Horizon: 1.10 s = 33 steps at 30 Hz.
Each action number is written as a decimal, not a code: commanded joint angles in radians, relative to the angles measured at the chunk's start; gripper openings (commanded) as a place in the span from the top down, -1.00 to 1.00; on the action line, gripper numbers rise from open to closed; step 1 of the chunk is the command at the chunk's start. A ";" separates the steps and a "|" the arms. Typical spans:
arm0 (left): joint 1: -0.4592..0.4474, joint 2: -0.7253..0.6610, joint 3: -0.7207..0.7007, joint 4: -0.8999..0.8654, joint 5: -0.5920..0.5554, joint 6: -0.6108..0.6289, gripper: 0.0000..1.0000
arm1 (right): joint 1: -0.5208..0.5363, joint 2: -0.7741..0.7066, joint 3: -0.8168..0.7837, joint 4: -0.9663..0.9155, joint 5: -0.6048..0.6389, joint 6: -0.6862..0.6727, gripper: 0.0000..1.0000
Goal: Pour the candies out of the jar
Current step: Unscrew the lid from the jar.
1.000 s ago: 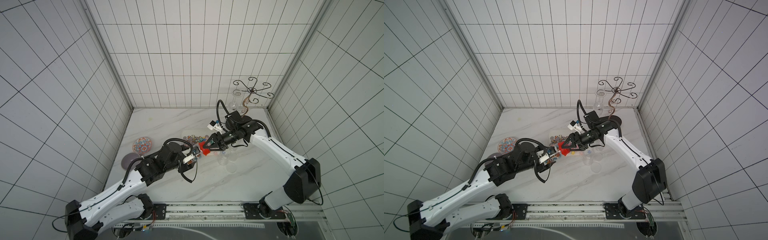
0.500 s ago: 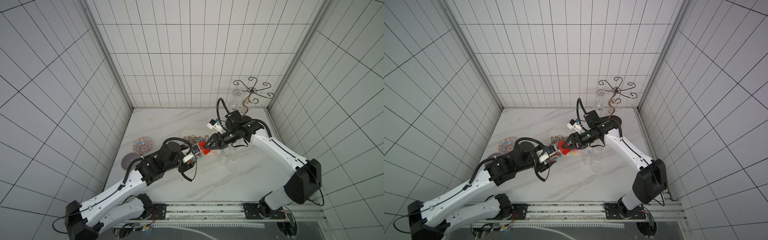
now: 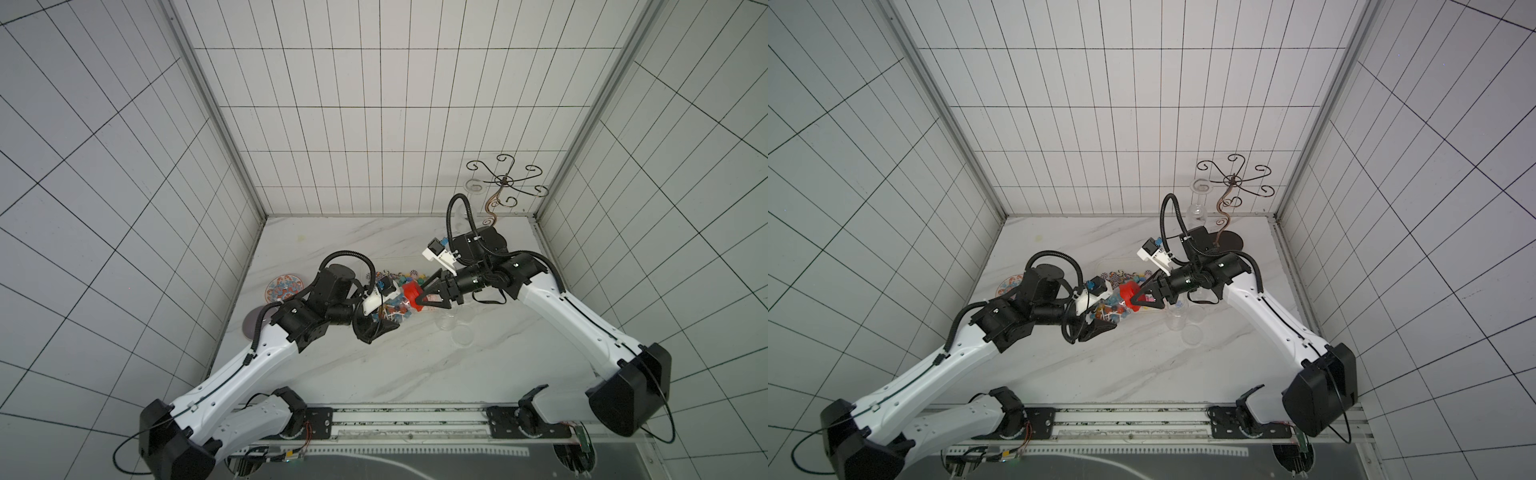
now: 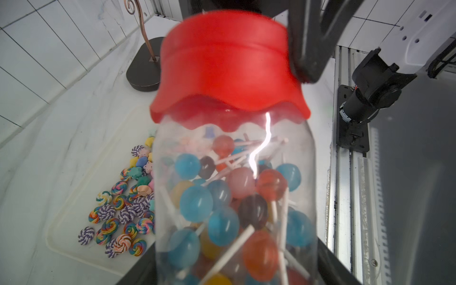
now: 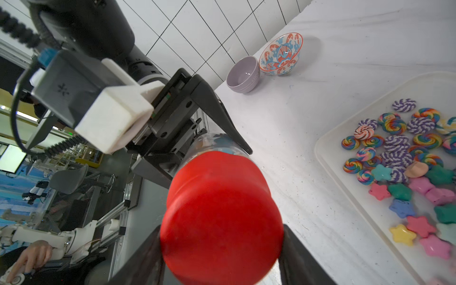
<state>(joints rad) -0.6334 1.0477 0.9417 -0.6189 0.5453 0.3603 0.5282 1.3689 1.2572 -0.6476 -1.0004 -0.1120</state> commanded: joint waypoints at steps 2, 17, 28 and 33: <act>0.014 0.025 0.098 0.141 0.132 -0.039 -0.19 | 0.030 -0.046 -0.060 -0.012 -0.106 -0.145 0.11; 0.023 0.035 0.139 0.102 0.200 -0.035 -0.20 | 0.024 -0.103 -0.040 -0.016 -0.090 -0.111 -0.34; 0.023 0.003 0.100 0.087 0.161 -0.009 -0.20 | 0.024 -0.104 0.093 -0.076 0.026 -0.057 -0.77; 0.023 0.000 0.091 0.081 0.142 0.002 -0.20 | 0.021 -0.111 0.112 -0.101 0.063 -0.057 -0.78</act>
<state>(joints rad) -0.6140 1.0744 1.0153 -0.5941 0.6895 0.3367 0.5426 1.2686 1.2579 -0.7071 -0.9581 -0.1574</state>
